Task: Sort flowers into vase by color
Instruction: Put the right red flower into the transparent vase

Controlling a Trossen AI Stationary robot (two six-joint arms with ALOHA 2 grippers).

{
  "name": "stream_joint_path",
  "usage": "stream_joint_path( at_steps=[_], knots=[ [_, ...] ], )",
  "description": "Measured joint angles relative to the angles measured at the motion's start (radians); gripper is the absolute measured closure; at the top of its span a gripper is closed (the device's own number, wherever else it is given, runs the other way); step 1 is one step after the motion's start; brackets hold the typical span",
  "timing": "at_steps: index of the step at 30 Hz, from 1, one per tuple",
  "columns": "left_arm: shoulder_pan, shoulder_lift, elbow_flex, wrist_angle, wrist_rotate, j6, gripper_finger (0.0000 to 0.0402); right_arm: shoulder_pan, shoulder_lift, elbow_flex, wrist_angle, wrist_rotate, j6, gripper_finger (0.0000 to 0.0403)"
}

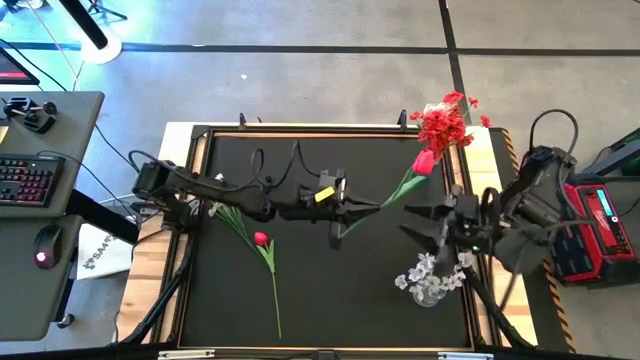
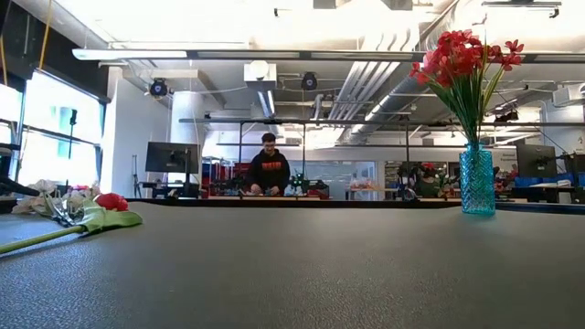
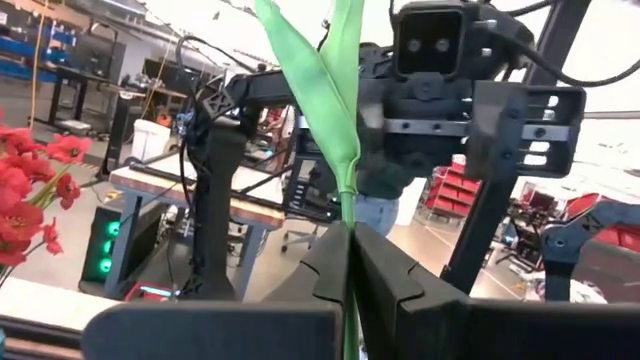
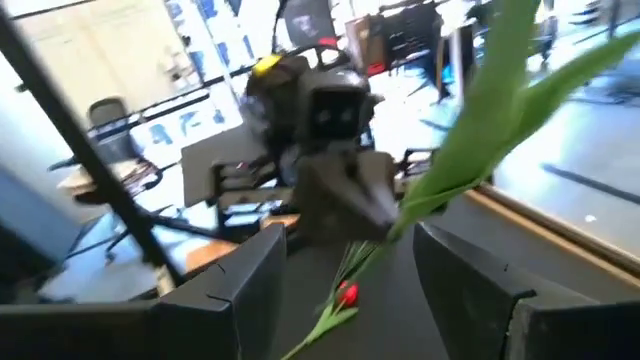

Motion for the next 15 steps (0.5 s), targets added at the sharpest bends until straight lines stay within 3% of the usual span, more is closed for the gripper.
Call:
stream_joint_path(
  at_steps=[10, 15],
  knots=[
    [-0.035, 0.000, 0.000, 0.002, 0.000, 0.037, 0.0401, -0.128, 0.005, 0.000, 0.050, -0.068, 0.042, 0.0198],
    [-0.039, 0.000, 0.000, 0.002, 0.000, 0.042, 0.0401, -0.147, 0.015, 0.000, 0.050, -0.118, 0.063, 0.0263]
  ],
)
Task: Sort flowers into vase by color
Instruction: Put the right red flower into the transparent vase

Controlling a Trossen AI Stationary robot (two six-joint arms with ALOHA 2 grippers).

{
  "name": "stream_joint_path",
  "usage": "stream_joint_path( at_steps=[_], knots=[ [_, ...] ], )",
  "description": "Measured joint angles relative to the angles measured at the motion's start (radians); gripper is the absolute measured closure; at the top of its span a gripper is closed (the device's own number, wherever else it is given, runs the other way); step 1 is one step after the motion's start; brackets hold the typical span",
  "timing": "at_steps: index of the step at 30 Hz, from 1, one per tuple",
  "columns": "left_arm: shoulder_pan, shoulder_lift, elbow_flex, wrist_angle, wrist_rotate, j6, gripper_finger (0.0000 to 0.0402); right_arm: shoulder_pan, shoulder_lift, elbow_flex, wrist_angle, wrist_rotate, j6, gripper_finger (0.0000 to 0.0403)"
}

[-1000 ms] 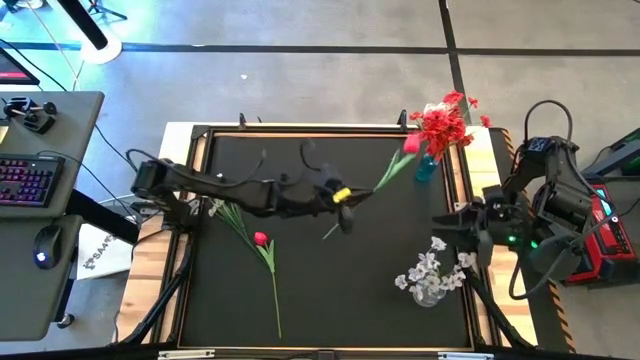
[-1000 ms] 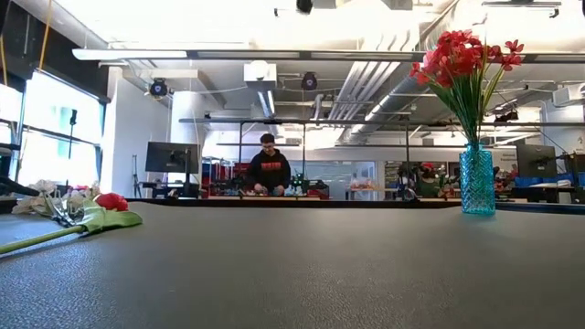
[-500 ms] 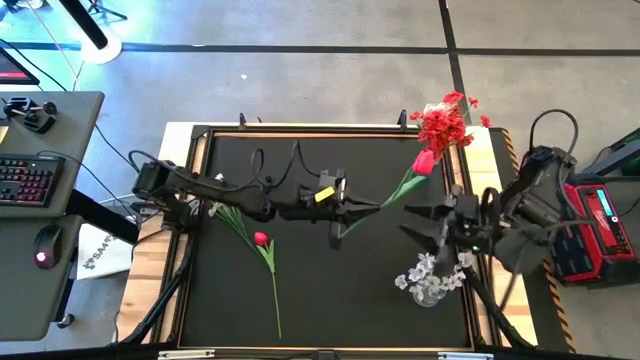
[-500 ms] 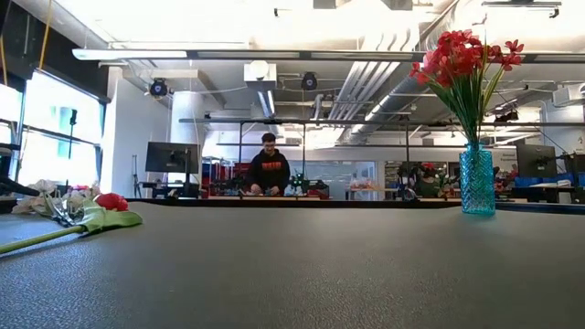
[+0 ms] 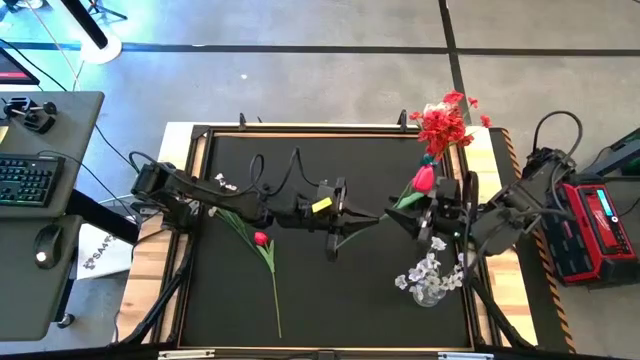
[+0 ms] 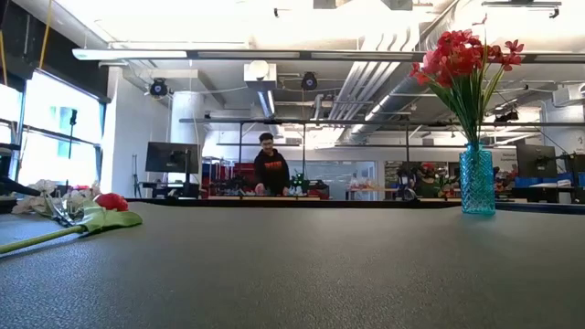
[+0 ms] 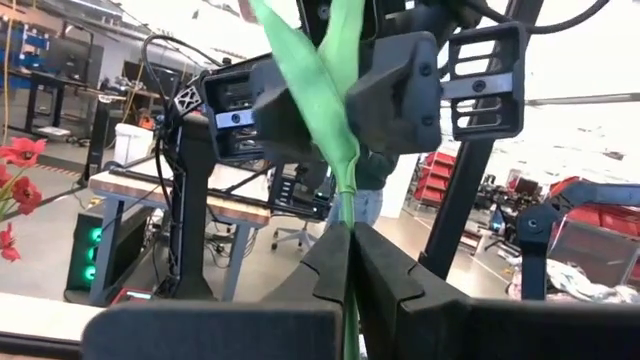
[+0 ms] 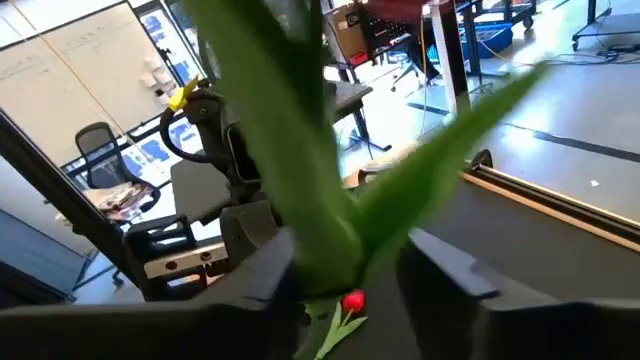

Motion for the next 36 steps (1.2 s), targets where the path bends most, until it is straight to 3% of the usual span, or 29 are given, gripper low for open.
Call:
stream_joint_path(
  at_steps=[4, 6, 10, 16, 20, 25, 28, 36],
  knots=[
    [0.000, 0.000, 0.000, -0.003, -0.006, -0.017, 0.0401, 0.000, 0.003, 0.000, -0.004, -0.005, -0.005, 0.0367],
    [0.000, 0.000, 0.000, -0.013, -0.004, -0.012, 0.0400, 0.000, 0.002, 0.000, -0.014, -0.015, -0.027, 0.0390],
    [0.000, 0.000, 0.000, -0.061, -0.005, -0.018, 0.0378, 0.001, -0.003, 0.011, -0.103, -0.022, -0.014, 0.0394],
    [0.000, 0.000, 0.001, -0.208, -0.004, -0.098, 0.0325, 0.001, -0.005, 0.096, -0.445, -0.054, 0.166, 0.0400],
    [0.000, 0.000, 0.001, -0.309, -0.004, -0.159, 0.0300, 0.001, -0.005, 0.158, -0.683, -0.168, 0.262, 0.0401],
    [-0.005, 0.000, 0.001, -0.353, 0.023, -0.175, 0.0294, 0.005, -0.005, 0.201, -0.950, -0.396, 0.361, 0.0402],
    [-0.012, 0.000, 0.001, -0.352, 0.020, -0.175, 0.0294, 0.020, -0.017, 0.198, -0.945, -0.474, 0.332, 0.0402],
    [-0.026, 0.000, 0.001, -0.352, -0.016, -0.176, 0.0294, 0.029, -0.032, 0.199, -0.951, -0.534, 0.312, 0.0402]
  ],
)
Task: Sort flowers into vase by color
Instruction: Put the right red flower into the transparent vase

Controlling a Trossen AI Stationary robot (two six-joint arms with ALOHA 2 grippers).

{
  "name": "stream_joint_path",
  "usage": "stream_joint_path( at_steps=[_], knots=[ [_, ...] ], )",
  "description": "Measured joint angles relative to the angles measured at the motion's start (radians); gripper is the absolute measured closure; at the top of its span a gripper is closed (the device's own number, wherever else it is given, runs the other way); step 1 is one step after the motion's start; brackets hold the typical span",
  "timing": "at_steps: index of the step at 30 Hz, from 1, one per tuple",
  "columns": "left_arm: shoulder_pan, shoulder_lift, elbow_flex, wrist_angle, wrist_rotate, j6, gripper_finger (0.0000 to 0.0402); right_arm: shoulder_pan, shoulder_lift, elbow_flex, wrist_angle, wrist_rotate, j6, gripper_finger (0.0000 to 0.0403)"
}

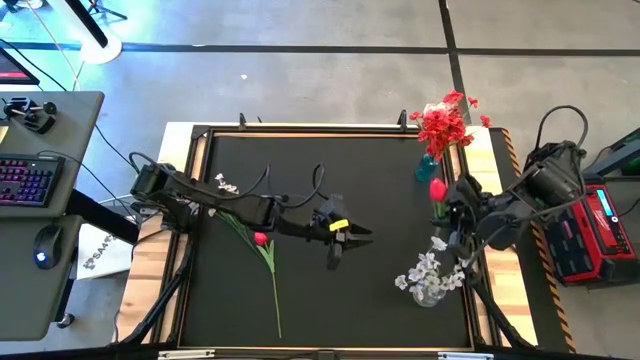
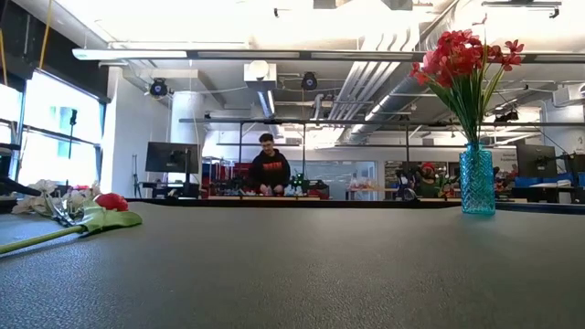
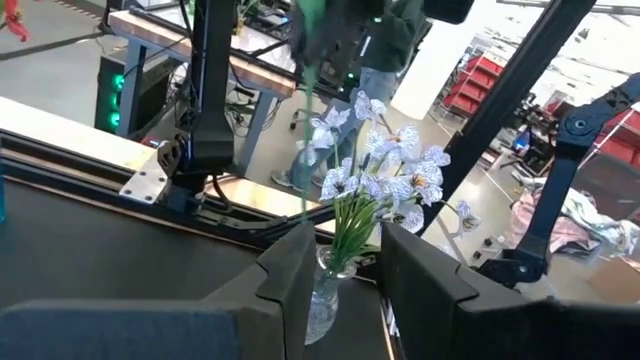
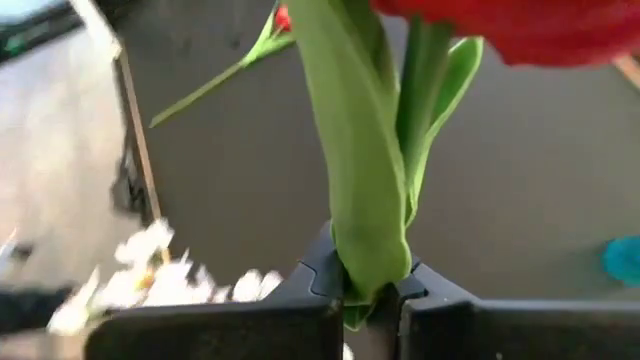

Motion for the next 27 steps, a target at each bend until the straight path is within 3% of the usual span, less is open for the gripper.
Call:
stream_joint_path(
  at_steps=[4, 13, 22, 27],
  knots=[
    [-0.001, 0.000, 0.000, 0.006, -0.003, -0.001, 0.0294, 0.015, 0.001, 0.000, 0.000, -0.099, -0.029, 0.0403],
    [-0.008, 0.000, 0.000, 0.027, -0.093, -0.027, 0.0294, 0.102, -0.012, 0.000, 0.021, -0.108, -0.029, 0.0403],
    [-0.016, 0.000, 0.000, 0.030, -0.131, -0.053, 0.0294, 0.235, 0.001, -0.051, 0.078, 0.073, -0.049, 0.0403],
    [-0.027, 0.000, 0.000, 0.029, -0.160, -0.052, 0.0294, 0.283, 0.002, -0.125, 0.079, 0.108, -0.011, 0.0403]
  ],
)
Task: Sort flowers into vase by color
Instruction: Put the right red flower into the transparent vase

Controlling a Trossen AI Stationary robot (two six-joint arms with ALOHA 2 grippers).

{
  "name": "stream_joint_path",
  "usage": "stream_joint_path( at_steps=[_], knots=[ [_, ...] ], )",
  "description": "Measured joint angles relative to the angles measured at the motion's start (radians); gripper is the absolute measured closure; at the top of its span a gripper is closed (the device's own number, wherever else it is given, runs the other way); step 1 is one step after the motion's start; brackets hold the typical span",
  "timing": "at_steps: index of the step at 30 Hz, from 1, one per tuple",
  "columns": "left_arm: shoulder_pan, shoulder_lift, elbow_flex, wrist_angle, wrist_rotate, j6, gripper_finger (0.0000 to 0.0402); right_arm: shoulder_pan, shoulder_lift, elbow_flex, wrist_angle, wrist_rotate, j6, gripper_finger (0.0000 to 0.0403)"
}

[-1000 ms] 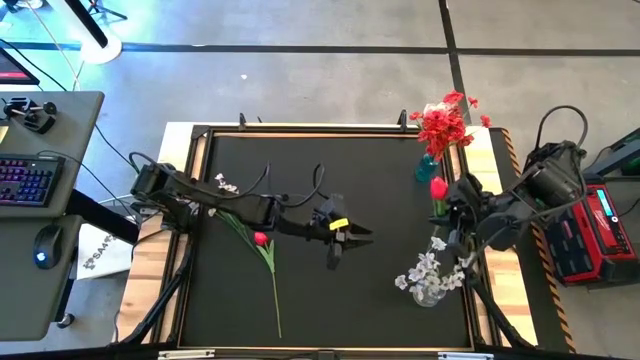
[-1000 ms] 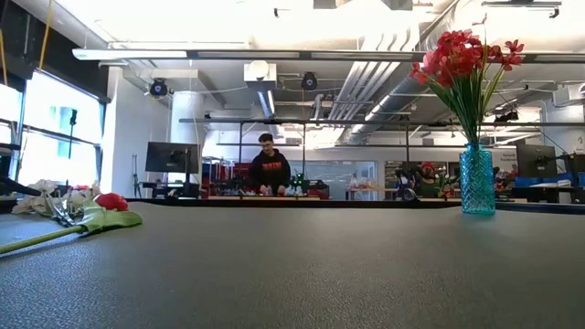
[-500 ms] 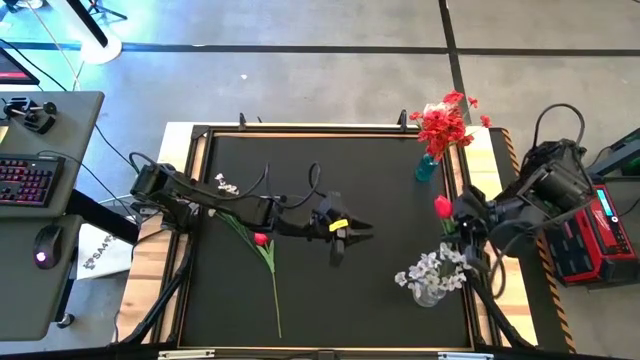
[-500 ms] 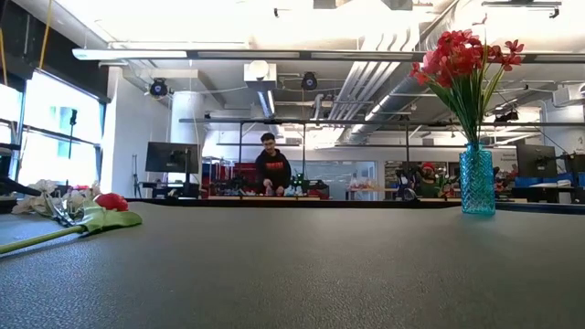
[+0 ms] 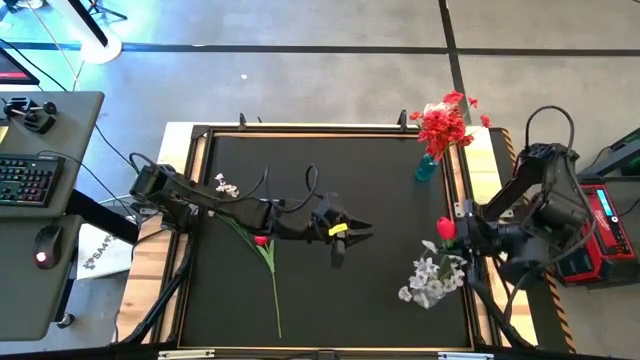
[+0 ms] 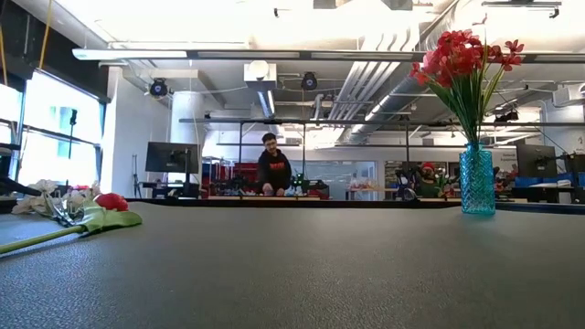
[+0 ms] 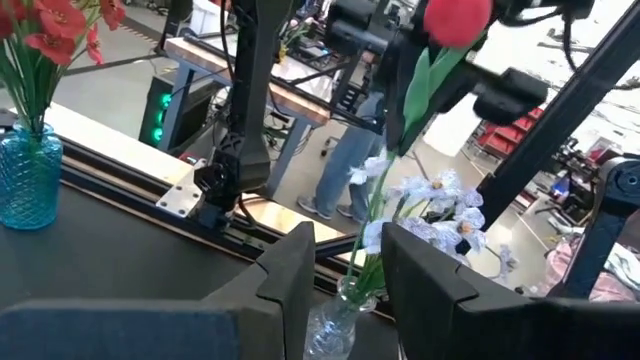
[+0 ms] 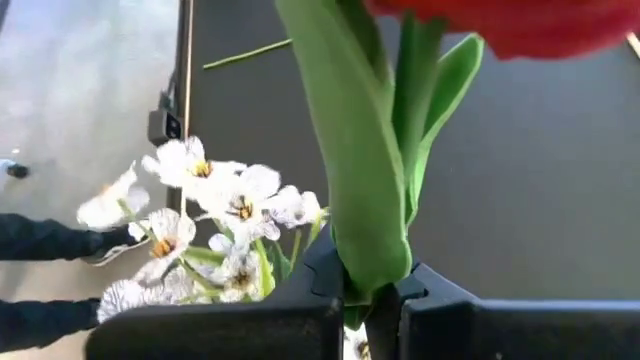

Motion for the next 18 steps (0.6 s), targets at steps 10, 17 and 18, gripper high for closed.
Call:
stream_joint_path(
  at_steps=[10, 17, 18],
  knots=[
    [0.000, 0.000, 0.000, 0.000, -0.001, 0.000, 0.0294, 0.084, 0.000, -0.118, 0.087, -0.013, 0.053, 0.0402],
    [0.000, 0.000, 0.000, -0.009, -0.001, 0.001, 0.0294, 0.086, 0.000, -0.147, 0.109, -0.072, 0.070, 0.0362],
    [0.000, 0.000, 0.000, -0.012, -0.001, 0.001, 0.0294, 0.086, 0.001, -0.150, 0.109, -0.081, 0.071, 0.0351]
  ],
)
